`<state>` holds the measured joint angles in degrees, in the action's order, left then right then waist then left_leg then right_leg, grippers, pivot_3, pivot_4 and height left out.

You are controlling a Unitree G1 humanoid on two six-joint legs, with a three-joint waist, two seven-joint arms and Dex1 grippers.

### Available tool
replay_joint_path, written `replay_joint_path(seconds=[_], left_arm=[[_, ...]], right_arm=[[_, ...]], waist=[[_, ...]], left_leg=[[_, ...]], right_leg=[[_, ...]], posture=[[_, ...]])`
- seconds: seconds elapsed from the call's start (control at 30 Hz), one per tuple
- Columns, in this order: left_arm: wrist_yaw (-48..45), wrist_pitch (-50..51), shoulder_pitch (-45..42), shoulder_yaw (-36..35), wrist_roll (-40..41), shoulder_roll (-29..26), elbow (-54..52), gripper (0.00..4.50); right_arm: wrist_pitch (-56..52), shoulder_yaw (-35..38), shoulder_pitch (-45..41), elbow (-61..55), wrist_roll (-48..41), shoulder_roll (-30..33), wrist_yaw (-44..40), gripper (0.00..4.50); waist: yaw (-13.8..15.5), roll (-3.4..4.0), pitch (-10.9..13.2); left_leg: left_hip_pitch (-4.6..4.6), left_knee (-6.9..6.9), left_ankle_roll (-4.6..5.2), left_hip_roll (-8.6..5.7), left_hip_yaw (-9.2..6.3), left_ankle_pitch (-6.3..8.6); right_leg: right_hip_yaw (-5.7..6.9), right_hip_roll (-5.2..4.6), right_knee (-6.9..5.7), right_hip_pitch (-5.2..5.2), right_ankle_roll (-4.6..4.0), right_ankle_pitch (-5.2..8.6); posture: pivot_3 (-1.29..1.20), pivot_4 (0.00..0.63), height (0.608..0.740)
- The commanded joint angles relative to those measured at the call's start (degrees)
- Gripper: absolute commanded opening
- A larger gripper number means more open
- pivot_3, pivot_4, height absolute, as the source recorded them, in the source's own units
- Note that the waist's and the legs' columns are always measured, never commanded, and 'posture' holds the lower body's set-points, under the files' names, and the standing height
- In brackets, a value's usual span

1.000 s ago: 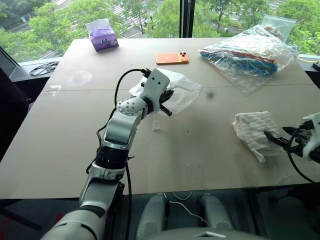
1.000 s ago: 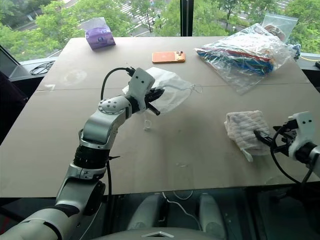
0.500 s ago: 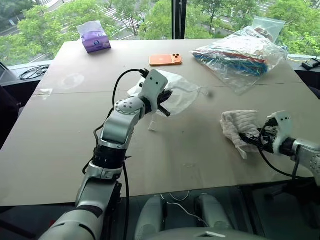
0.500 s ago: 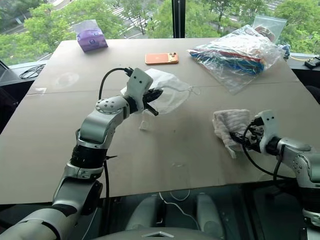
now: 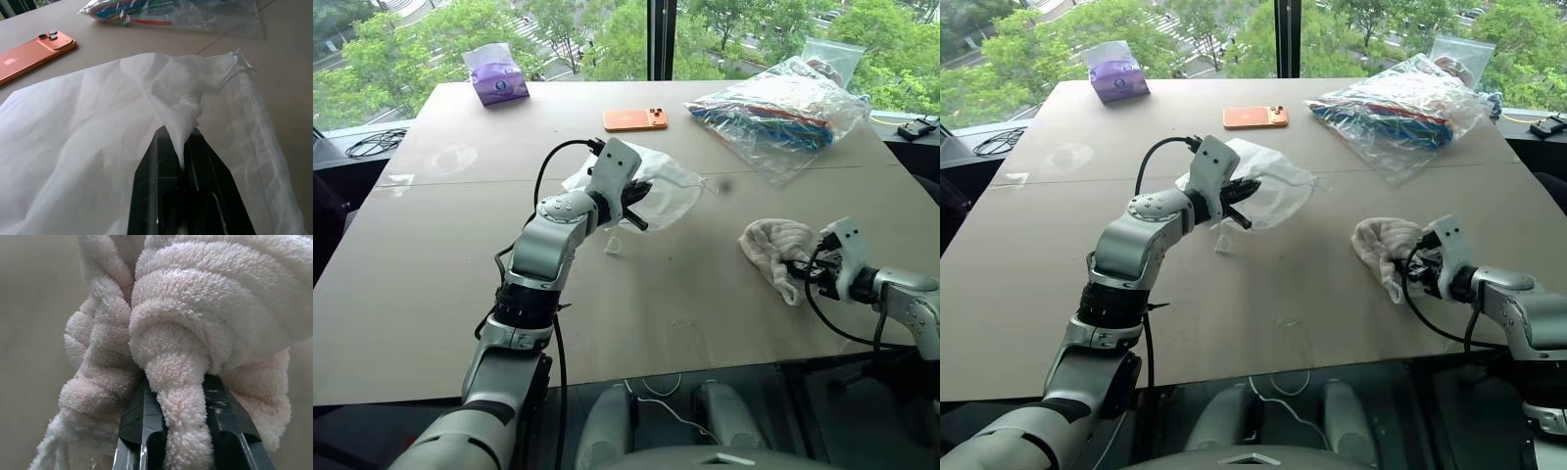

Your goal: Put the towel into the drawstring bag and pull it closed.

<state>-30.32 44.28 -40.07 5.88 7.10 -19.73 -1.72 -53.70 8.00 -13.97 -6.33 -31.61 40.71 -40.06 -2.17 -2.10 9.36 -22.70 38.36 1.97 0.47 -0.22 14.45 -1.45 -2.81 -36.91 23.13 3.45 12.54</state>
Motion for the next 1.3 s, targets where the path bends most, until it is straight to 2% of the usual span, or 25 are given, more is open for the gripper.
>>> replay_joint_path(seconds=[0.03,0.13,0.3,0.4,0.6,0.8,0.87,0.97,1.03,1.1,1.17,1.3], left_arm=[[-0.8,-0.11,-1.46,-0.62,1.56,-0.05,-2.1,0.0],[-2.22,-1.0,-1.05,0.37,2.03,-0.42,-2.02,0.0],[-3.5,-1.13,-0.43,0.97,3.27,0.2,-2.52,0.0],[-3.48,1.18,-0.58,-0.62,5.99,1.98,-3.6,0.0],[-2.05,6.12,-1.38,-4.19,11.18,4.16,-5.91,0.0],[-3.14,9.27,0.83,-3.36,15.46,4.48,-11.38,0.0],[-4.4,9.84,2.19,-2.3,16.84,3.94,-13.35,0.0],[-6.35,10.72,4.27,-0.81,18.12,2.11,-15.46,0.0],[-6.77,10.82,4.92,-0.29,18.47,1.16,-15.96,0.0],[-7.07,10.81,5.92,0.36,18.5,0.01,-16.15,0.0],[-6.52,10.87,6.26,0.21,18.68,-0.3,-15.65,0.0],[-5.05,12.2,4.75,-2.71,20.59,1.39,-13.73,0.0]], right_arm=[[-5.65,4.04,-6.52,-6.3,-9.76,0.07,-3.67,0.08],[-8.32,4.25,-12.61,-8.82,-14.32,0.34,-4.49,0.08],[-9.9,-0.64,-21.06,-8.26,-14.59,-5.28,0.19,0.08],[-6.47,-8.47,-20.76,-6.09,-7.86,-7.11,1.26,0.08],[-1.86,-20.56,-17.56,-5.24,2.45,-6.15,1.52,0.08],[-0.24,-23.63,-18.12,-4.99,6.58,-7.43,1.41,0.08],[-3.66,-19.38,-19.35,-4.01,3.5,-12.93,4.6,0.08],[-8.91,-9.1,-21.36,-1.48,-2.2,-22.76,11.14,0.08],[-11.12,-5.2,-22.03,-0.95,-3.96,-26.13,13.7,0.08],[-13.49,2.89,-23.04,0.26,-9.34,-32.55,18.79,0.08],[-14.27,10.73,-23.76,1.4,-14.87,-39.37,24.52,0.08],[-8.25,18.27,-22.88,1.62,-21.94,-50.12,31.18,0.08]], waist=[[0.01,0.38,0.24],[0.28,0.76,0.48],[1.02,0.76,0.48],[1.6,0.77,0.47],[2.13,0.77,0.48],[1.61,0.78,0.48],[1.19,0.78,0.48],[1.06,0.83,0.51],[1.29,0.84,0.52],[1.57,0.84,0.52],[1.59,0.87,0.53],[1.54,0.9,0.55]], left_leg=[[-0.05,-0.01,0.0,0.0,0.0,0.0],[-0.3,-0.02,0.0,-0.07,0.0,0.0],[-0.61,-0.02,0.0,-0.08,-0.14,0.0],[-0.91,0.01,-0.01,-0.09,-0.22,-0.01],[-1.22,0.05,-0.02,-0.29,-0.23,-0.01],[-1.15,0.04,-0.03,-0.27,-0.3,-0.02],[-1.1,0.04,-0.03,-0.26,-0.28,-0.02],[-1.04,0.04,-0.05,-0.19,-0.24,-0.03],[-1.04,0.04,-0.09,-0.19,-0.26,-0.06],[-1.04,0.04,-0.13,-0.21,-0.28,-0.08],[-1.06,0.06,-0.13,-0.21,-0.33,-0.08],[-1.06,0.06,-0.13,-0.26,-0.31,-0.08]], right_leg=[[0.0,0.0,-0.01,0.06,0.0,0.0],[-0.02,-0.02,-0.13,0.3,0.0,0.0],[0.14,-0.04,-0.09,0.53,0.01,0.0],[0.25,-0.1,-0.07,0.78,0.01,0.0],[0.33,-0.36,0.01,1.01,0.03,0.0],[0.39,-0.29,-0.07,0.99,0.03,0.0],[0.36,-0.29,-0.11,0.98,0.03,0.0],[0.28,-0.2,-0.25,1.0,0.01,-0.01],[0.28,-0.21,-0.38,1.05,0.01,0.0],[0.3,-0.23,-0.45,1.06,0.01,0.0],[0.34,-0.24,-0.46,1.05,0.0,0.0],[0.32,-0.29,-0.49,1.06,0.0,0.0]], posture=[[0.0,0.15,0.74],[0.0,0.15,0.74],[0.0,0.15,0.74],[0.0,0.15,0.74],[0.0,0.15,0.74],[0.0,0.15,0.74],[0.0,0.15,0.74],[0.0,0.15,0.74],[0.0,0.15,0.74],[0.0,0.15,0.74],[0.0,0.15,0.74],[0.0,0.15,0.74]])
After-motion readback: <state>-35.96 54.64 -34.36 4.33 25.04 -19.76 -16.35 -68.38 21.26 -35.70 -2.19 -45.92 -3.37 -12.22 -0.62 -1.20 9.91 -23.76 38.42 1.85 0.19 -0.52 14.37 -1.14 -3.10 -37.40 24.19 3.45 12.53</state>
